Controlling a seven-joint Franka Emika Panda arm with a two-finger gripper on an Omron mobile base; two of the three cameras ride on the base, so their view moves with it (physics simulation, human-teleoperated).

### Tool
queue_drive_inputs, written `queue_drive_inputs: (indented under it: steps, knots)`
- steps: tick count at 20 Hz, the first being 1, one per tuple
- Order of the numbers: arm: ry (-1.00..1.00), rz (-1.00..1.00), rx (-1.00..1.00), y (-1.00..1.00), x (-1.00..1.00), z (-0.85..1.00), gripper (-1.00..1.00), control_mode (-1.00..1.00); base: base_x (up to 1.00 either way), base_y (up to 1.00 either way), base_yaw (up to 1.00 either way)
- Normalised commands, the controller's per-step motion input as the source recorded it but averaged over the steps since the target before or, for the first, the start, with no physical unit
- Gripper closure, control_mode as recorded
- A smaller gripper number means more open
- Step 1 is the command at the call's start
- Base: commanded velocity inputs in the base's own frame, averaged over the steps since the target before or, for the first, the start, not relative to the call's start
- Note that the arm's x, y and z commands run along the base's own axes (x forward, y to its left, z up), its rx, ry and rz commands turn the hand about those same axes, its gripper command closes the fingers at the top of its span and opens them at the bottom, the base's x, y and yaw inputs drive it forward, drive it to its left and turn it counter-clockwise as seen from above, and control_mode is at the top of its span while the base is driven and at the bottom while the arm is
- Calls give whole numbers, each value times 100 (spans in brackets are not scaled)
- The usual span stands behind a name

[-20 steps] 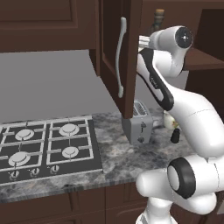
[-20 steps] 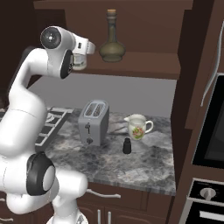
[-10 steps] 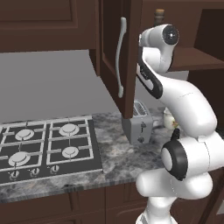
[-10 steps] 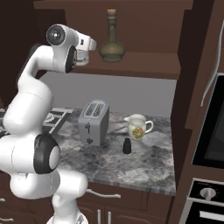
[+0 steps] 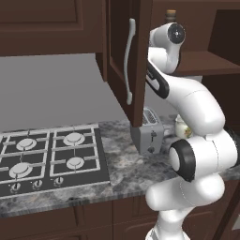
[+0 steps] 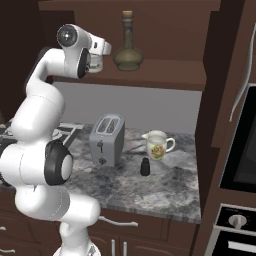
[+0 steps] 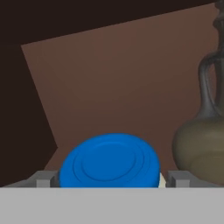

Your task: There are various items on the counter. Only move the condiments/shakers into the cabinet.

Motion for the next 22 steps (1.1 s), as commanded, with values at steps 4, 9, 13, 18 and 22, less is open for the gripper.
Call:
queue_drive_inputs:
  steps: [4,9,13,18,22]
  knots:
    - [0,0,0,1,19,-41,100,-100,0,0,0]
    - [0,0,0,0,13,-10,-100,-100,0,0,0]
    - [0,0,0,0,0,0,-100,-100,0,0,0]
    - [-1,0,0,0,-14,0,-100,-100,0,0,0]
    - [-19,0,-9,8,-3,-9,-100,-100,0,0,0]
